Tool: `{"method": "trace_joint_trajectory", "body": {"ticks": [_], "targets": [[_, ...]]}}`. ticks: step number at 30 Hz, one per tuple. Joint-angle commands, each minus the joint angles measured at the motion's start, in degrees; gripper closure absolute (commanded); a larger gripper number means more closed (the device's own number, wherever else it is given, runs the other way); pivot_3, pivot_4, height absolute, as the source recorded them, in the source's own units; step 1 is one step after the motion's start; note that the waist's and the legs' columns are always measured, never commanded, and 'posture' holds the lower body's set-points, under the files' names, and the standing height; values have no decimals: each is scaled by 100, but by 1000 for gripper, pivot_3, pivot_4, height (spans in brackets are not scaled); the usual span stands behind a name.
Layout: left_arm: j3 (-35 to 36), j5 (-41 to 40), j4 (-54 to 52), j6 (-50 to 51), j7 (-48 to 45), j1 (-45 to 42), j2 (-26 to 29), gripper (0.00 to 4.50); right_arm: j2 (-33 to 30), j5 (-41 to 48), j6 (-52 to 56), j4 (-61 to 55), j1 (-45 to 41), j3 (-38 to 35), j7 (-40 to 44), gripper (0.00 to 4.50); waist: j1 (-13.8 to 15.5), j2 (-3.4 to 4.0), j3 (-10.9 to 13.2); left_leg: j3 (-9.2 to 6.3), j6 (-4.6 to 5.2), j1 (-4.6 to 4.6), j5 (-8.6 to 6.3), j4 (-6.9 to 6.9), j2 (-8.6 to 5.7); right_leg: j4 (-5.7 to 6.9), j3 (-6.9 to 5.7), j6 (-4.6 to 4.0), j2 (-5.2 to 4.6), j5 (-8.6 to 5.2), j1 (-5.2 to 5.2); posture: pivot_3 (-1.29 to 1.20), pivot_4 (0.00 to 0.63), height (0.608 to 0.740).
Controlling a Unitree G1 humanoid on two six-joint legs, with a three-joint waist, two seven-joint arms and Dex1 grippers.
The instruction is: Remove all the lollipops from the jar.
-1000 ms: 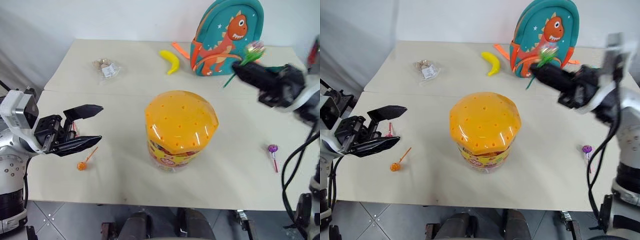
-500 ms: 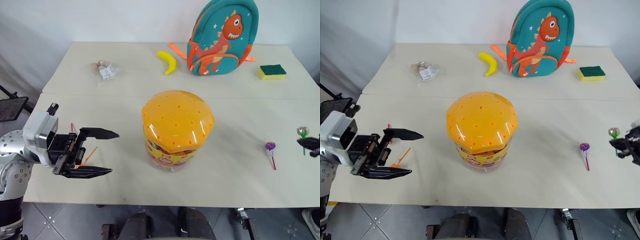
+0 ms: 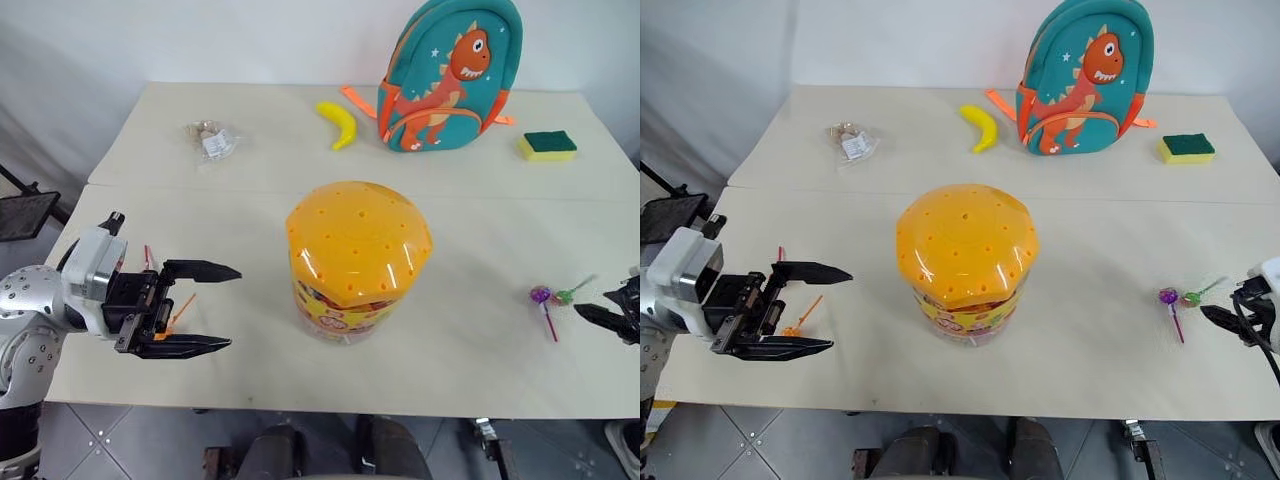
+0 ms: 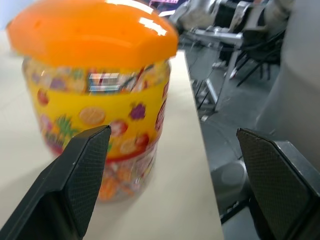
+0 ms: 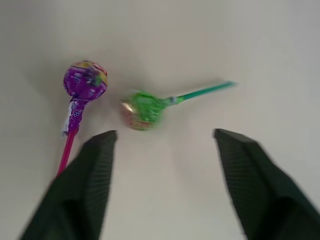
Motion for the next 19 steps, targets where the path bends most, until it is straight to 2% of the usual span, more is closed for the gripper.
{"method": "trace_joint_trajectory", "body": {"ticks": [1, 5, 8, 9, 12, 16, 19], "targets": [[164, 19, 12, -79, 121, -38, 45, 235, -99, 167, -395, -298, 158, -655, 528, 18, 8, 0, 0, -1, 0, -2, 0, 0, 0, 0, -1, 0, 0, 0, 0, 0, 150, 740], [113, 286, 276, -255, 203, -123, 61, 235, 255, 707, -1429, -523, 12, -1225, 1355, 18, -5, 1, 1, 0, 1, 0, -1, 0, 0, -1, 0, 1, 4, 0, 0, 0, 150, 740], [110, 529, 483, -352, 524, -215, -9, 235, 679, 1266, -1976, -881, -331, -1320, 1781, 18, -29, -3, 2, 0, -1, 6, -2, -1, 6, -1, 0, 0, 12, 1, 4, 0, 150, 740], [158, 738, 705, -541, 690, -238, -53, 235, 758, 1620, -1748, -1227, -480, -1163, 1816, 18, -30, -3, 2, 1, -1, 7, -2, -1, 6, 4, 3, 0, 11, 1, 4, 0, 150, 740], [294, 1219, 1184, -1081, 1151, -274, -215, 235, 948, 1863, -1961, -1977, -816, -516, 2065, 18, -65, 3, 2, 2, -2, 11, -2, -4, 6, 12, 3, -1, 9, 1, 4, 0, 150, 740], [543, 1333, 1474, -1353, 1681, -106, -581, 235, 1341, 1672, -2393, -2364, -911, 269, 2143, 18, -29, -18, -4, -2, -4, 8, -5, -7, 9, 6, -2, -2, 7, 1, 3, 0, 150, 740], [682, 1482, 1503, -1540, 1913, 281, -725, 235, 1579, 1446, -2763, -2306, -867, 517, 2121, 18, -3, -21, -4, -3, 4, 3, -11, -6, 4, 0, -5, 1, 2, 2, 2, 0, 150, 740]]}}
